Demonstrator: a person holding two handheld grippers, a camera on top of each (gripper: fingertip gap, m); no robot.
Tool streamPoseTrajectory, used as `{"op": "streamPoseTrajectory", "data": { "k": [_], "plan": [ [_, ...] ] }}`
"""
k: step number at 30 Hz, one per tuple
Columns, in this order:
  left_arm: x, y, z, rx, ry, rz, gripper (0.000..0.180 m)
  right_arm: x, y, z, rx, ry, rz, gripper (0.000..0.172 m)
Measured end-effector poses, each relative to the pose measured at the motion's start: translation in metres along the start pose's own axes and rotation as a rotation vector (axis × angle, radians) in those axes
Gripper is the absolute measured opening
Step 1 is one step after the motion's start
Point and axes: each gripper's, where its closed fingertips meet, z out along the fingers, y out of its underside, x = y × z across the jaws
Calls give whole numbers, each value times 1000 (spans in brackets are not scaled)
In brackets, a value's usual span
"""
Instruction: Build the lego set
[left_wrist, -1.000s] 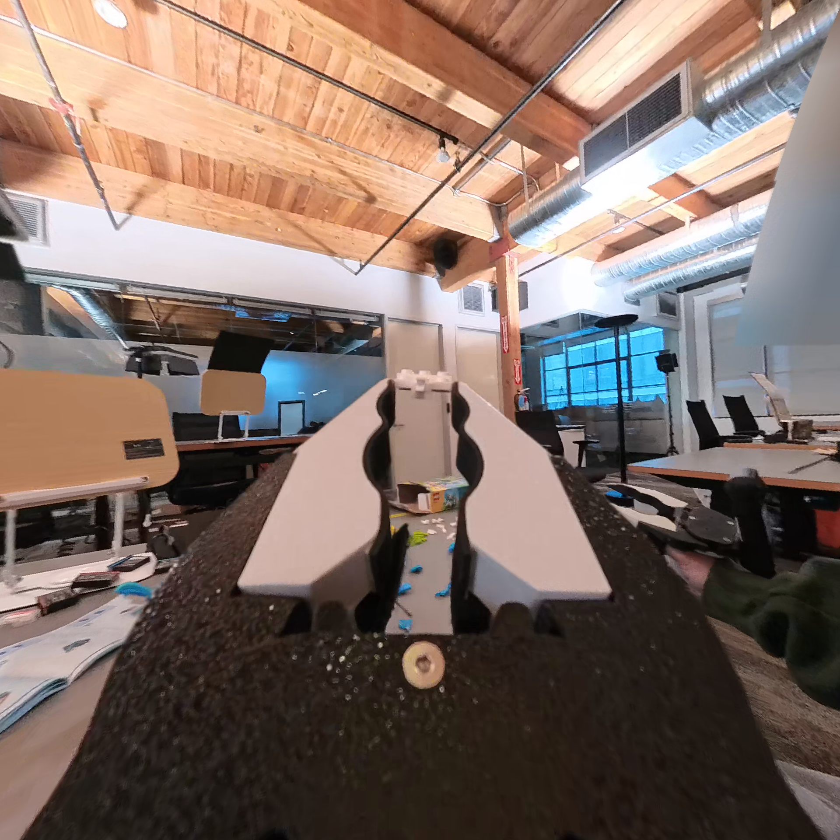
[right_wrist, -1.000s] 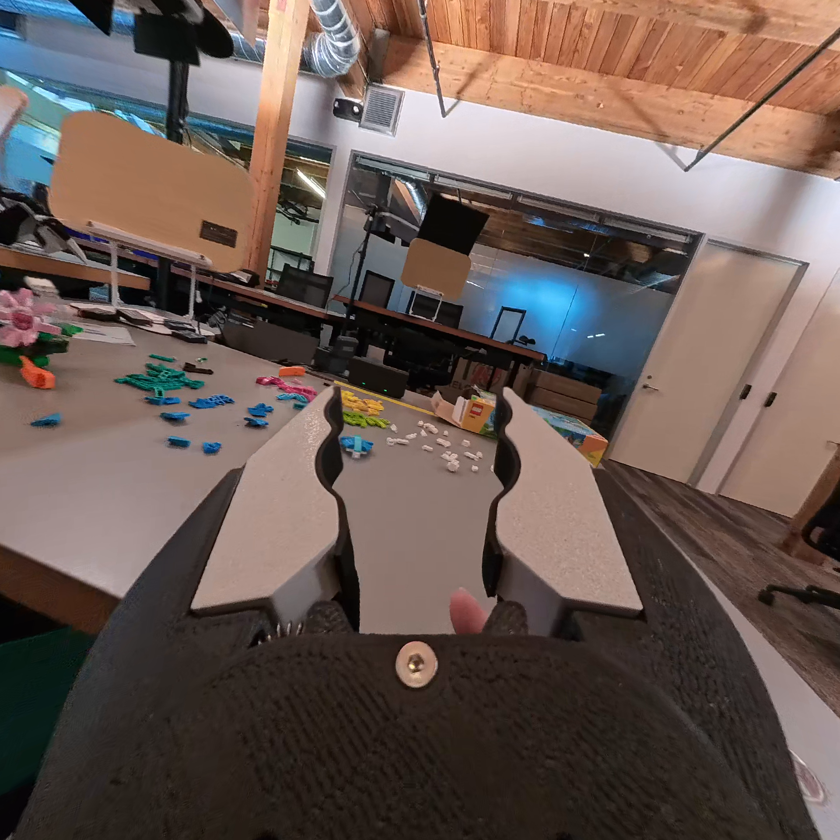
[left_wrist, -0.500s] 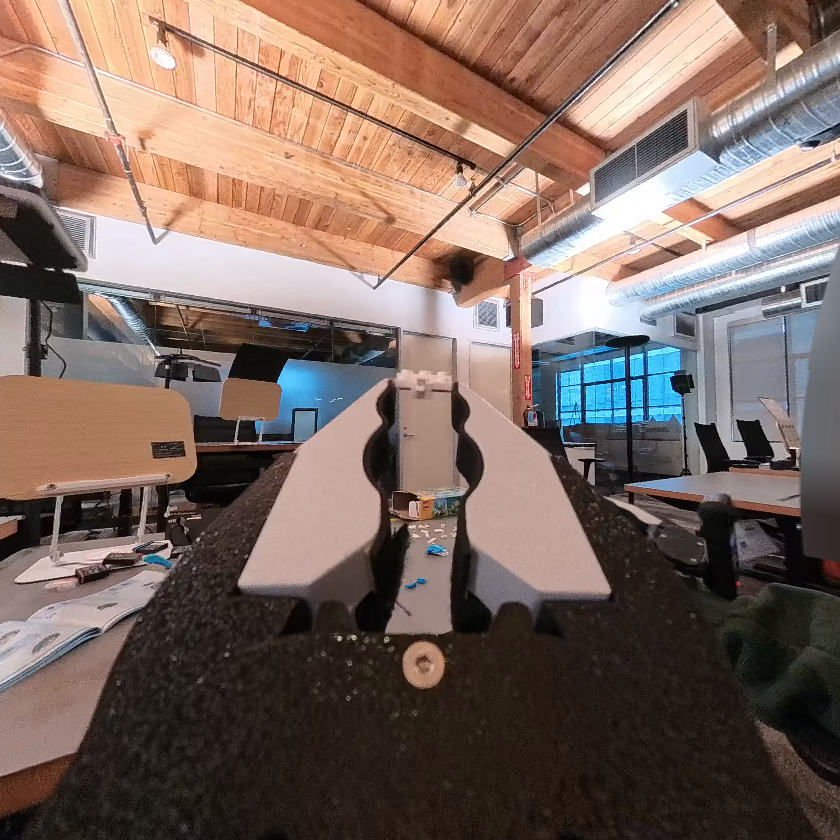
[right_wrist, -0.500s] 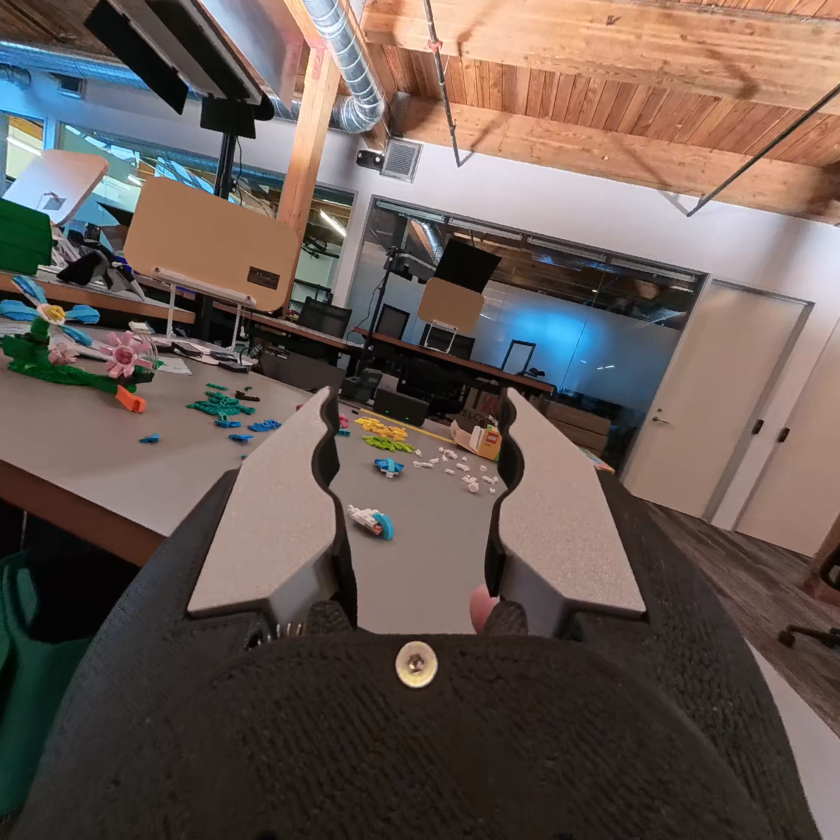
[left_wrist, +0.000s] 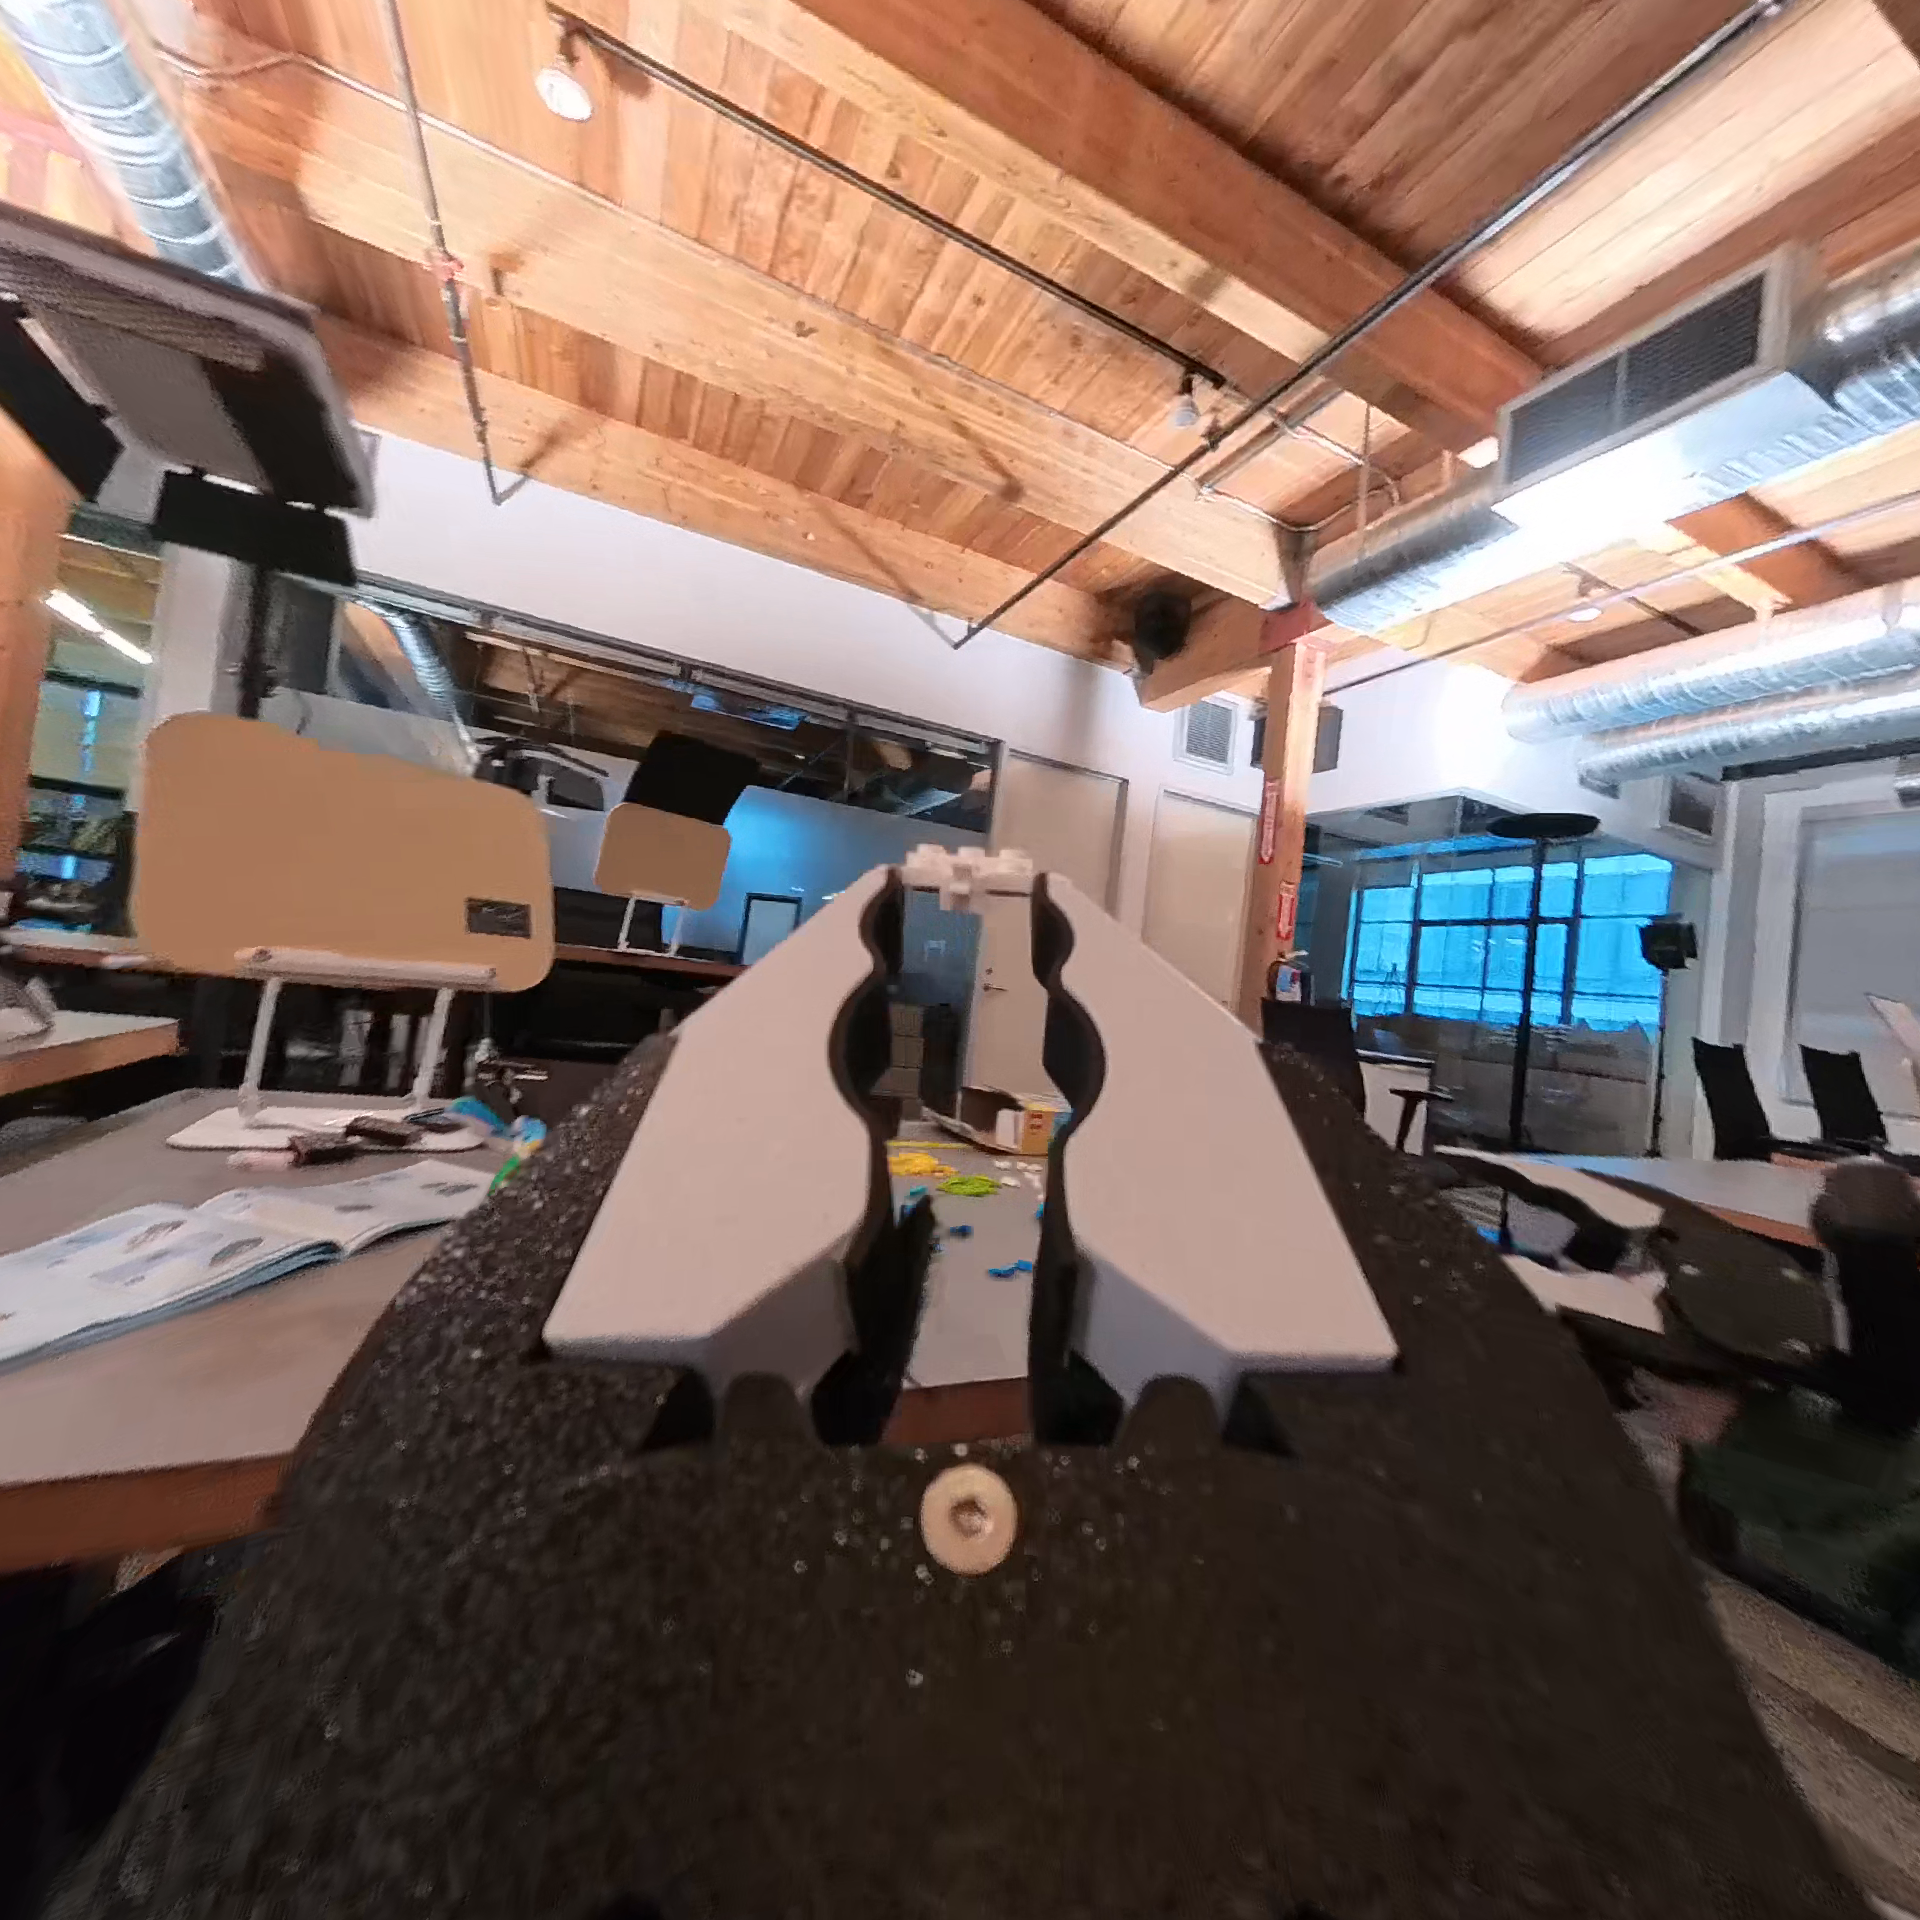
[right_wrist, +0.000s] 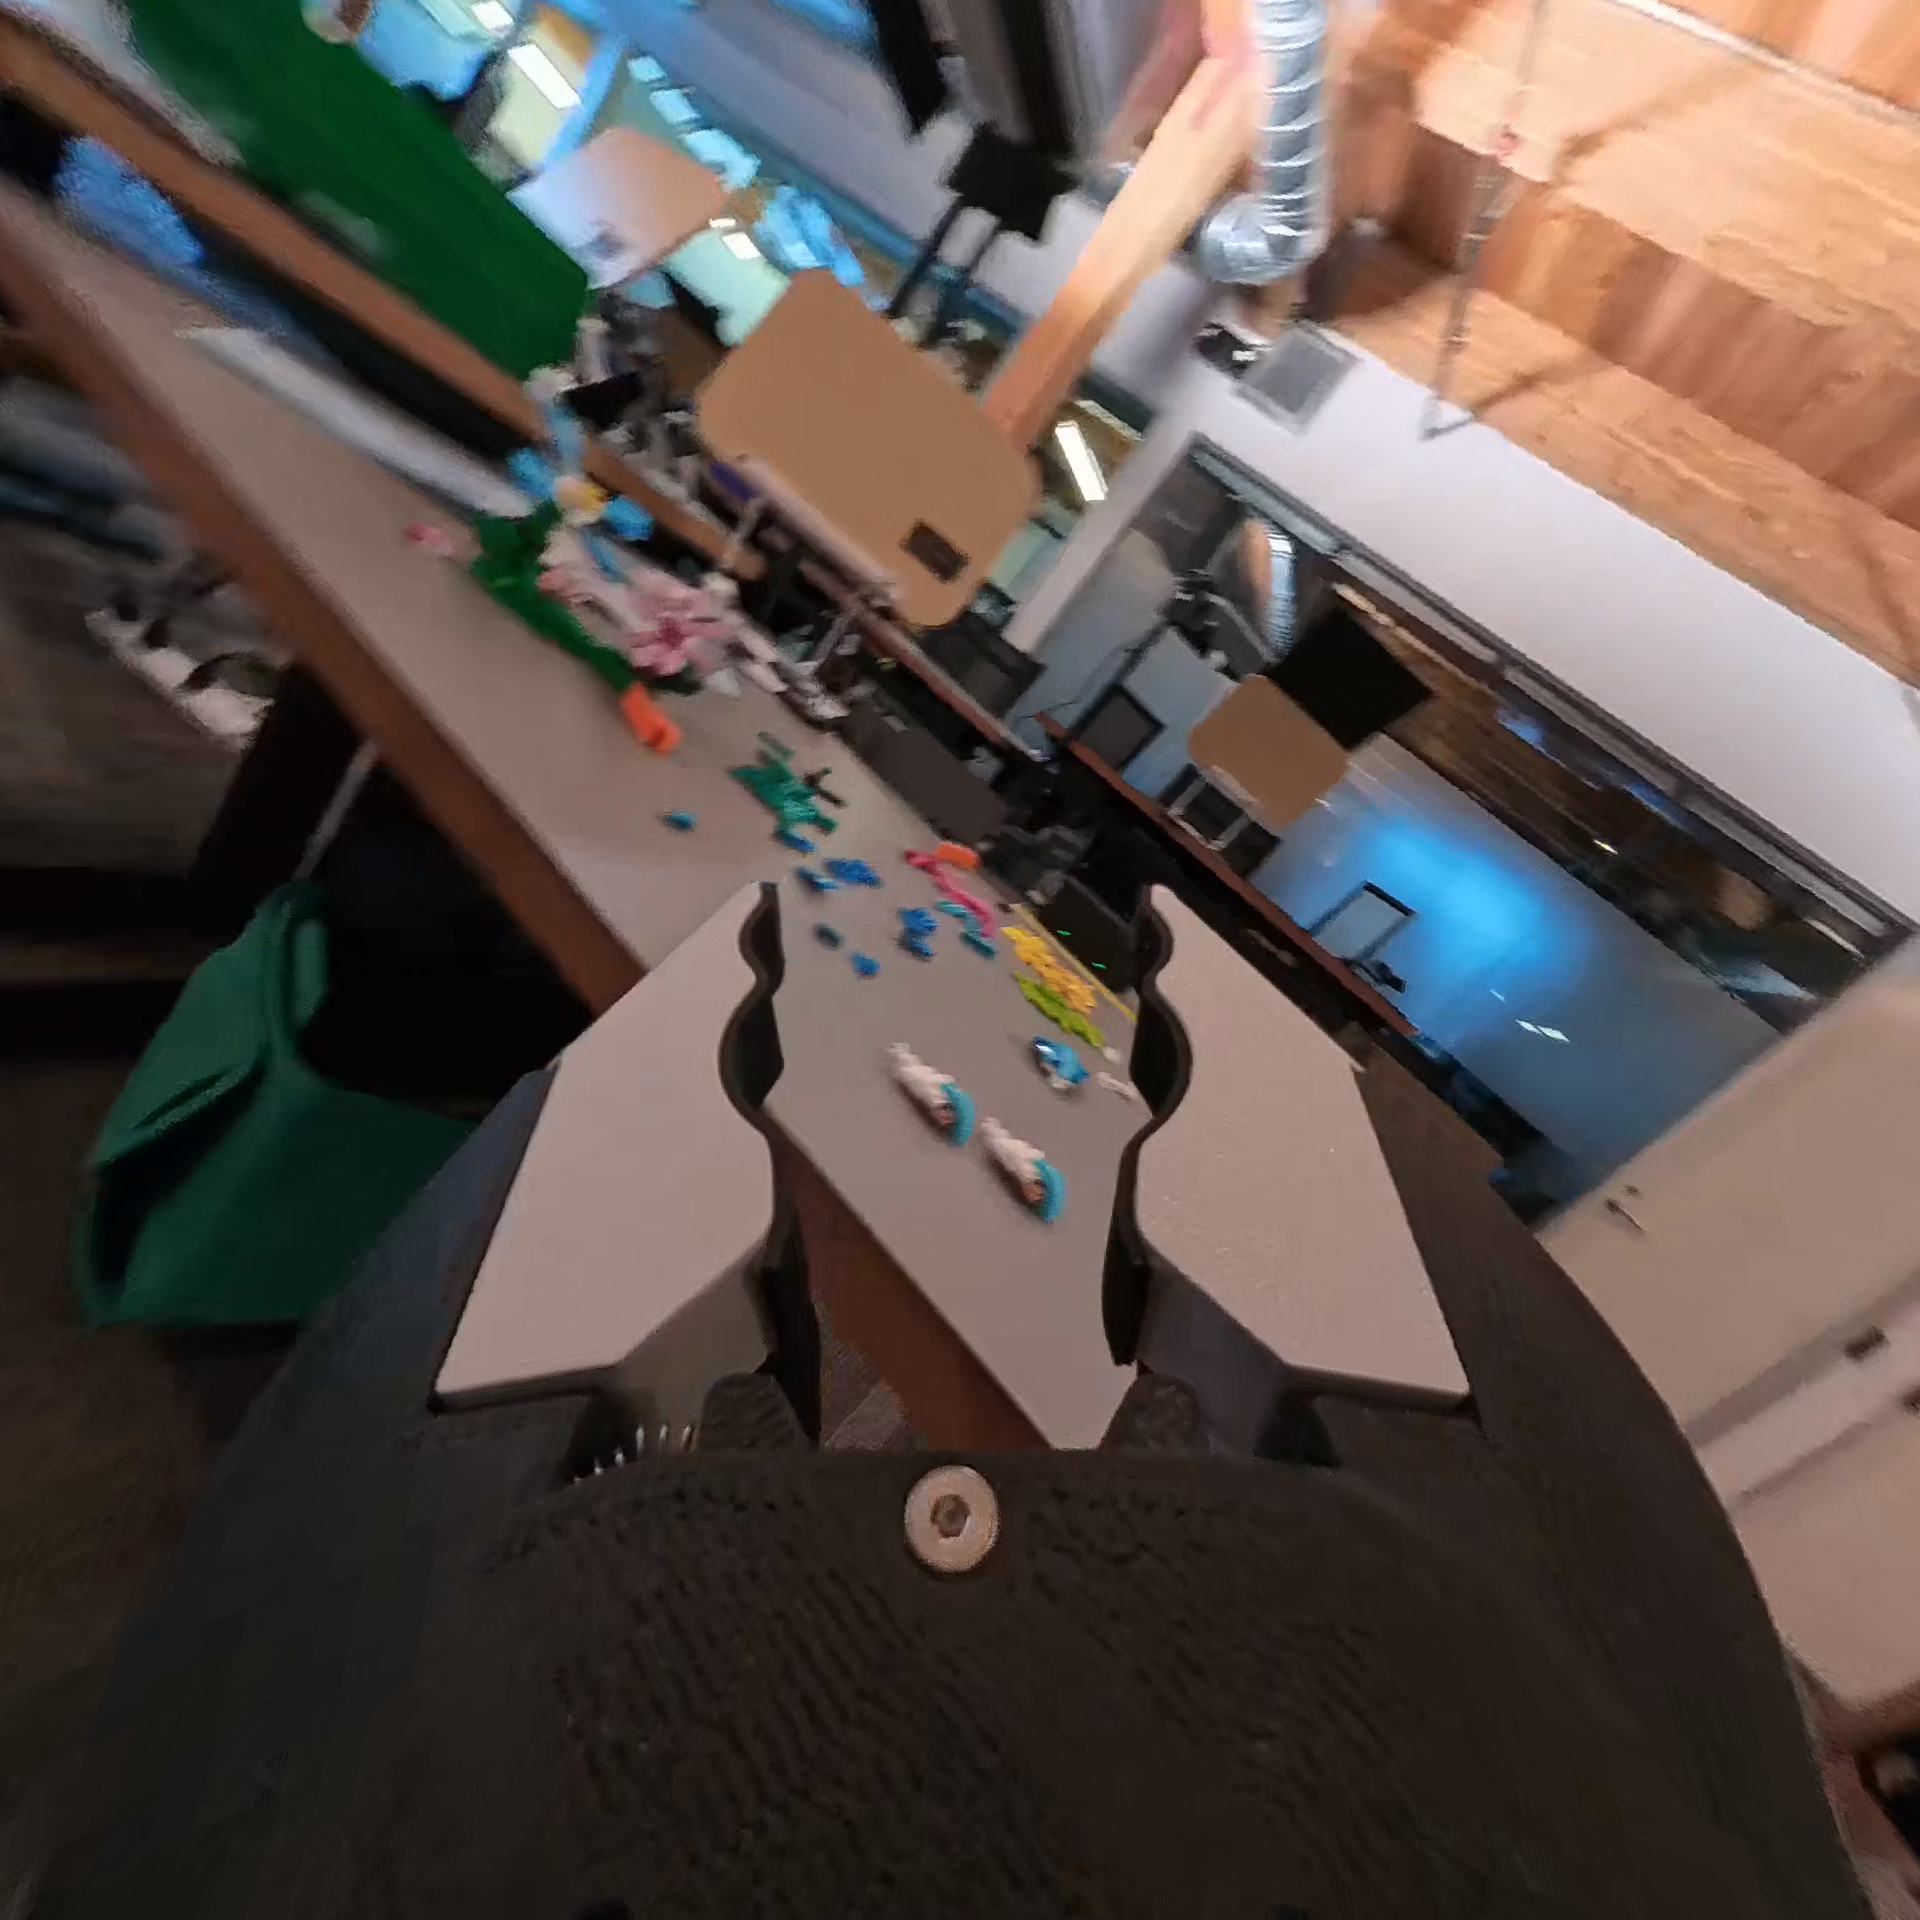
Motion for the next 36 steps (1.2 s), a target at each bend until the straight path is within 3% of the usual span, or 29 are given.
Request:
{"op": "streamPoseTrajectory", "data": {
  "k": [4, 8, 11, 14, 19, 23, 24, 26, 30, 36],
  "plan": [
    [-41, 11, -33, 23, -125, 30, 22, -70, -7, 1, -31, -220, -63, 63],
    [-79, 24, -67, -21, -215, 94, 21, -123, 40, 13, -248, -293, -13, 62],
    [-111, 43, -90, -69, -292, 143, 22, -190, 100, 8, -450, -510, 159, 62],
    [-160, 69, -117, -110, -417, 123, 22, -245, 174, 9, -602, -675, 147, 62],
    [-228, 116, -160, -225, -574, 205, 22, -321, 330, 53, -866, -764, 328, 55],
    [-264, 142, -200, -295, -692, 207, 22, -376, 465, 69, -1083, -854, 218, 36],
    [-272, 148, -210, -323, -713, 198, 22, -390, 493, 65, -1144, -911, 191, 27],
    [-285, 160, -229, -401, -759, 179, 22, -413, 541, 59, -1236, -994, 129, 25],
    [-290, 189, -258, -550, -798, 173, 22, -436, 613, 68, -1283, -1013, 4, 27],
    [-292, 212, -285, -623, -847, 96, 22, -450, 678, 84, -1303, -1027, -153, 32]
  ]
}}
